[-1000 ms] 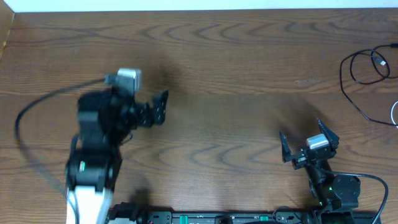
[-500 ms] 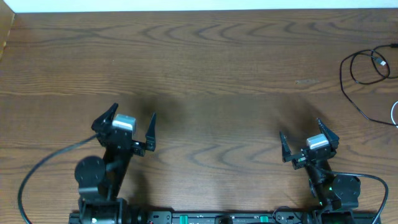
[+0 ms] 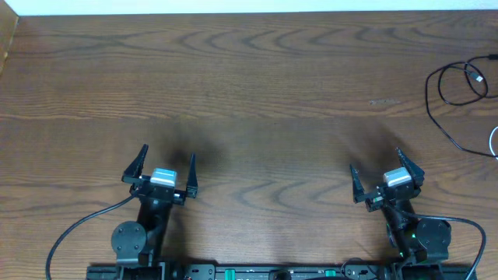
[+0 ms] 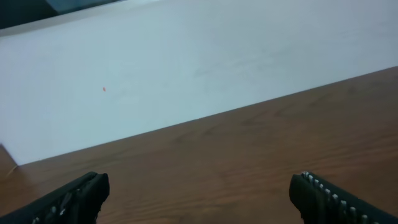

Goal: Untangle cables

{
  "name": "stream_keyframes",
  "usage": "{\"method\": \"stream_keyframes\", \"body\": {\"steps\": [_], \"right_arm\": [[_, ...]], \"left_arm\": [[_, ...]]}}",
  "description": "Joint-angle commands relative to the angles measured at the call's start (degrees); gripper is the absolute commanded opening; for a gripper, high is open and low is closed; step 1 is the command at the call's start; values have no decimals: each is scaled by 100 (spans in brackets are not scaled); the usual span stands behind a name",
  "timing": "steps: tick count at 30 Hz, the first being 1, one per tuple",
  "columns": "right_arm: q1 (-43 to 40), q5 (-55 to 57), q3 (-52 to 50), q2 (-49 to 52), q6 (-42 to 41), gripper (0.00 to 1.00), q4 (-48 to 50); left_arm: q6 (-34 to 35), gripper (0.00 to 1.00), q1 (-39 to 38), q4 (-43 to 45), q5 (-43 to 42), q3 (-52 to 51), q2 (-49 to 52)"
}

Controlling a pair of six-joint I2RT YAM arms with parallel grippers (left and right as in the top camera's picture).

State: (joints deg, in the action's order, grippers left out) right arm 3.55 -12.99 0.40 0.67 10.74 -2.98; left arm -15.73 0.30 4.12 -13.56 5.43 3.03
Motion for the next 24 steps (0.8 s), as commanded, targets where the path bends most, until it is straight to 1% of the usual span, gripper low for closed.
{"method": "stream_keyframes", "body": {"steps": [1, 5, 9, 12, 15, 24], "right_arm": [[-50, 46, -9, -35, -87, 99, -28], [-50, 46, -9, -35, -87, 99, -28], [-50, 46, -9, -35, -87, 99, -28], [-50, 46, -9, -35, -87, 99, -28], [-50, 46, -9, -35, -87, 99, -28], [-50, 46, -9, -35, -87, 99, -28]], "left_arm": [[-118, 98, -15, 24, 103, -216, -188], [-118, 98, -17, 35, 101, -505, -295], [-190, 98, -17, -291, 103, -522, -293], [-201, 98, -17, -741, 101, -520, -293], [83, 98, -17, -723, 101, -520, -295], [79, 98, -17, -708, 101, -520, -278]]}}
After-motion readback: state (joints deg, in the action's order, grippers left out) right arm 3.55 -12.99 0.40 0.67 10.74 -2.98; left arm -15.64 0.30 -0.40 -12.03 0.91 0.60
